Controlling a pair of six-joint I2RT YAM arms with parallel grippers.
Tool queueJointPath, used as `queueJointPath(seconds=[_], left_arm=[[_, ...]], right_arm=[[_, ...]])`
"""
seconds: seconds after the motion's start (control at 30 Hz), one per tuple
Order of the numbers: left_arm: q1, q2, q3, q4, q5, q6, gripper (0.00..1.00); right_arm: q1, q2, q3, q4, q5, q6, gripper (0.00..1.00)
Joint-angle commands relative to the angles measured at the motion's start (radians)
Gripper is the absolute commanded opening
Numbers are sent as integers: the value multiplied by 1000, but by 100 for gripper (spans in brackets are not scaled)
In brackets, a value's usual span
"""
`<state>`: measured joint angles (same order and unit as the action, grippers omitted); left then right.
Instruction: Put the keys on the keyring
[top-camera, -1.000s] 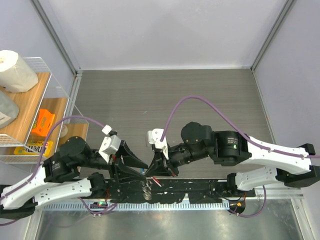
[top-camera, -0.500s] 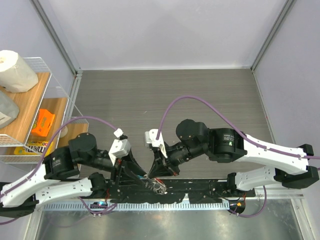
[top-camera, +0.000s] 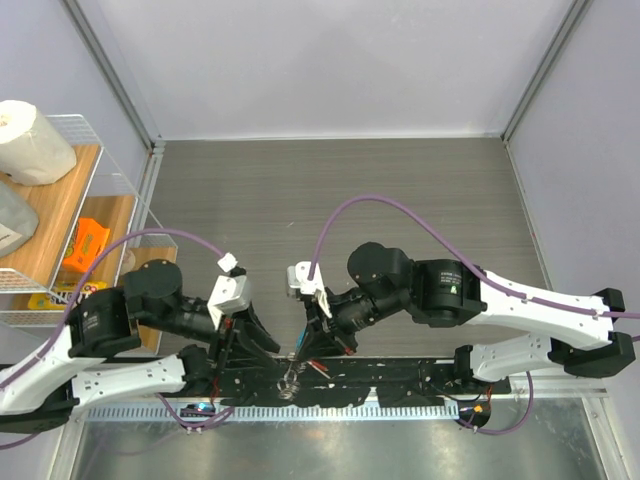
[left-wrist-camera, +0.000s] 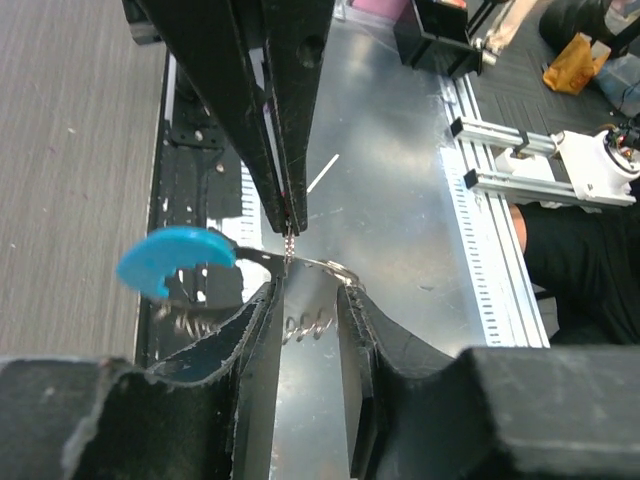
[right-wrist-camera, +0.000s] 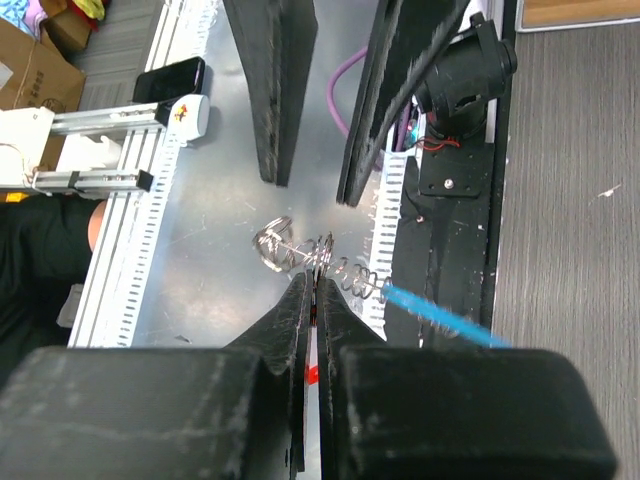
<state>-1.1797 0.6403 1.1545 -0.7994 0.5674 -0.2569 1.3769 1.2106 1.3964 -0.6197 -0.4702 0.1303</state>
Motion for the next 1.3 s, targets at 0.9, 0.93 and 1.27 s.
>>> queueJointPath(seconds=[0.9,0.93,1.27], left_arm=[[-1,188,180,-326,97,113,19],[2,191,186,-339,92,119,18],[0,205,224,-420,58,156,18]], right_arm=[[-47,70,1,213,-149,86,6],[-48,73,1,221,-172,91,6],[-49,83,-31,268,-222,104,6]])
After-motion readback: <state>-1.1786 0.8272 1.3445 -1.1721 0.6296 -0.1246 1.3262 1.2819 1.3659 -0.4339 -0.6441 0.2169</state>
